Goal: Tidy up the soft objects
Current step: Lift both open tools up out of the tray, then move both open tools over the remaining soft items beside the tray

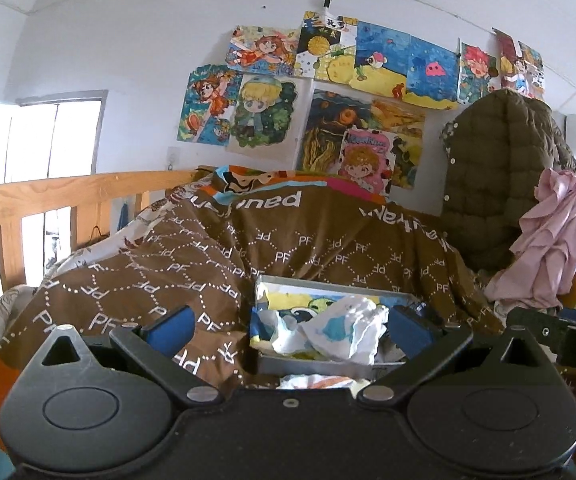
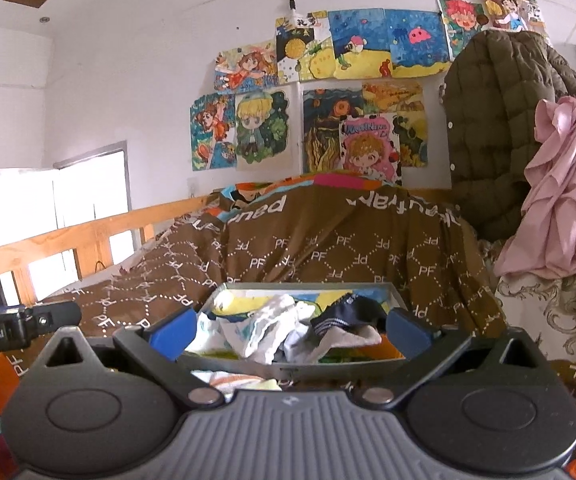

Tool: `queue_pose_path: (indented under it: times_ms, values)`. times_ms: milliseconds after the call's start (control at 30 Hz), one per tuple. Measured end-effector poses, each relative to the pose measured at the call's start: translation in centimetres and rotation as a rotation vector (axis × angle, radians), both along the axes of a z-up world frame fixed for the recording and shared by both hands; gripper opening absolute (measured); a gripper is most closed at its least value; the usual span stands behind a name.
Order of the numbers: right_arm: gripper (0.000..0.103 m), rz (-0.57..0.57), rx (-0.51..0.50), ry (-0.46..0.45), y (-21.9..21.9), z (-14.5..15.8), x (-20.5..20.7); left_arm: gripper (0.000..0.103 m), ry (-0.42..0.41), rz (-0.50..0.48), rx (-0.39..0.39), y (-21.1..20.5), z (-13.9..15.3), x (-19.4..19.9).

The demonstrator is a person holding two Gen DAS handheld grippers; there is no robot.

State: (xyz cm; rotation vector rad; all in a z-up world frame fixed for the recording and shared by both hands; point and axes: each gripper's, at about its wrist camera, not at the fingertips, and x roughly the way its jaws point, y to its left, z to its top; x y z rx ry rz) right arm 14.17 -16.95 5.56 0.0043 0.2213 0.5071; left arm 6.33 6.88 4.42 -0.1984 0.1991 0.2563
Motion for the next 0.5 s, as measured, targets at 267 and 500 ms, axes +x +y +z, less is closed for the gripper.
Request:
queue_pose_path:
  times_ms: [267,500]
  values:
    - [0.103,0.009,-0.043,0.044,0.8,-1.8,1.1,0.102,0.067,0.007,-0.053,1.4,-2.8,0.3]
    - [0.103,0.025,-0.079,0.088,1.5,-3.0,1.4,0.102,0.103,-0.031,-0.05,1.7,-3.9,0.7]
